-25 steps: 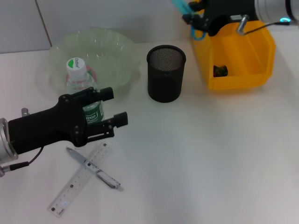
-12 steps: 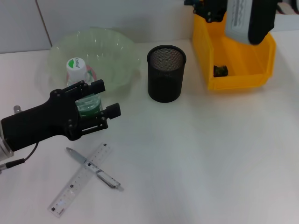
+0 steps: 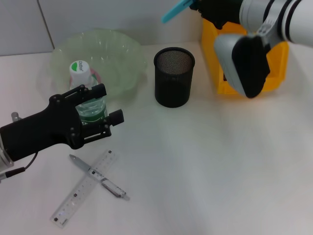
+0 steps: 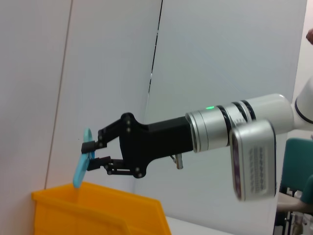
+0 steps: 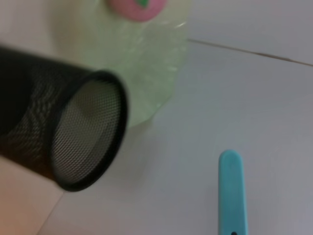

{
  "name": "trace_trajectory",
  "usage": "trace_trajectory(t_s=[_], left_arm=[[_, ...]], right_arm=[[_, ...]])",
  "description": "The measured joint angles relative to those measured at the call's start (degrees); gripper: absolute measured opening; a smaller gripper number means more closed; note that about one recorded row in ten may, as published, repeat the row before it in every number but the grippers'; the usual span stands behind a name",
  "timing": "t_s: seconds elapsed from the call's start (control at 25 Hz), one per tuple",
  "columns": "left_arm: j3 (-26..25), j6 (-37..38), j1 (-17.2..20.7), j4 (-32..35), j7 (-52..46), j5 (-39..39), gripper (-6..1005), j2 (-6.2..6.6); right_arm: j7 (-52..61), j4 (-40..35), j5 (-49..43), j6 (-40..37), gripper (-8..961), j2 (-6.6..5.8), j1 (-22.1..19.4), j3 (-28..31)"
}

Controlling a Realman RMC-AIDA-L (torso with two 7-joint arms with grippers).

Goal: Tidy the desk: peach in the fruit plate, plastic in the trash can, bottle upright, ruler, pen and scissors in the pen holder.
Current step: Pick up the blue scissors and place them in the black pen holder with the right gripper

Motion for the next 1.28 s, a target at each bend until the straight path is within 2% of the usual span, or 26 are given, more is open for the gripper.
trace_trajectory(t_s=[0.2, 0.4, 0.8, 1.28], left_arm=[[0.0, -0.25, 0.06, -1.16, 2.45, -0.29, 801, -0.05], [0.0, -0.76, -0.37, -4.57, 6.83, -1.69, 801, -0.08], [0.24, -1.16, -0.4, -6.54, 9.54, -3.41, 800, -0.18], [0.11, -1.21, 0.18, -8.09, 12.66, -4.93, 800, -0.16]], right_arm=[[-8.94, 1.3, 0.47, 3.1, 236, 0.23, -1.68, -2.06], [-14.67, 4.35, 0.51, 7.71, 236, 0.19, -1.37, -4.74], [-27.33, 3.19, -2.05, 9.06, 236, 0.39, -1.22, -9.33], [-28.82, 3.24, -13.36, 15.04, 235, 0.57, -3.81, -14.58]])
